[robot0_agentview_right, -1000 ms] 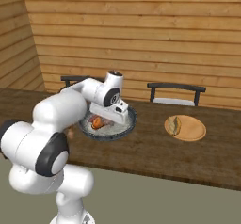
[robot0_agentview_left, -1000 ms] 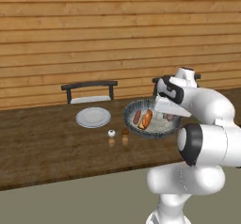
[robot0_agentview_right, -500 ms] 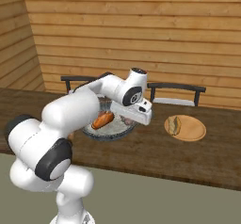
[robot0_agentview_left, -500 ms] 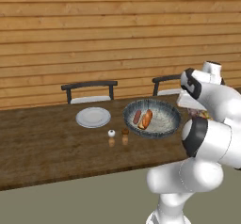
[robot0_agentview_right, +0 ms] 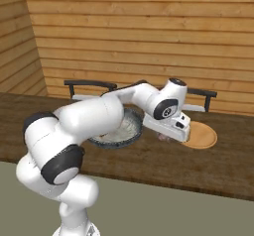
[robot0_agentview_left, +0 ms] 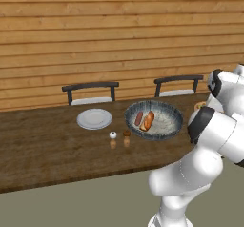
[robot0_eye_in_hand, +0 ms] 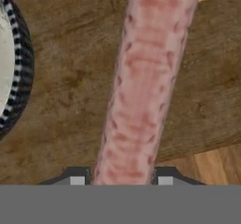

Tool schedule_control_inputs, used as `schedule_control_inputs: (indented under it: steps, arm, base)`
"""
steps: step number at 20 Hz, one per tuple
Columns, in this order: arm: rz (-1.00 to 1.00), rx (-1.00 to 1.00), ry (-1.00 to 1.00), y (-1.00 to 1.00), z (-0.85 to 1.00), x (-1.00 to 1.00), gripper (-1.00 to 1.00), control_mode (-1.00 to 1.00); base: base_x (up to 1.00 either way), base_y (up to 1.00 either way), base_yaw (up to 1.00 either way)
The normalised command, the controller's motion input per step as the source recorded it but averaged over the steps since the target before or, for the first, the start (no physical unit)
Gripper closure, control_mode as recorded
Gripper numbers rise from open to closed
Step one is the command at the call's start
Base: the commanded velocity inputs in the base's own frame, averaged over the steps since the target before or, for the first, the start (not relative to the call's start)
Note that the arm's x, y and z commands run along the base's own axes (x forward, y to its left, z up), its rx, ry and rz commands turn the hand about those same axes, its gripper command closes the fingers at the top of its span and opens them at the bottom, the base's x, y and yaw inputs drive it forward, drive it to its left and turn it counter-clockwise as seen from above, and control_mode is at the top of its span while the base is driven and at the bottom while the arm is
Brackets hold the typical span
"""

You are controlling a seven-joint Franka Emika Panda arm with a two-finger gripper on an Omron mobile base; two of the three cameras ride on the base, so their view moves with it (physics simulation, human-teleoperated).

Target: Place one bun and one sausage from the bowl on each plate.

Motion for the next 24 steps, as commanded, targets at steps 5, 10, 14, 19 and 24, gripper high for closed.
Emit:
schedule_control_inputs:
  steps: [5,10,14,19,24]
  arm:
    - [-0.07,-0.16,0.00,-0.54,-0.31,-0.12,1.00,-1.00]
    - [-0.02,-0.14,-0.03,-0.05,-0.59,0.02,1.00,-1.00]
    - [0.00,0.02,-0.01,-0.13,0.09,0.33,1.00,-1.00]
    - [0.00,0.03,0.00,-0.38,0.01,0.58,1.00,-1.00]
    - [0.00,0.04,0.00,-0.55,0.00,0.48,1.00,-1.00]
  base:
    - [0.00,0.00,0.00]
    - [0.00,0.00,0.00]
    - [0.00,0.00,0.00]
    - [0.00,0.00,0.00]
    - [0.00,0.00,0.00]
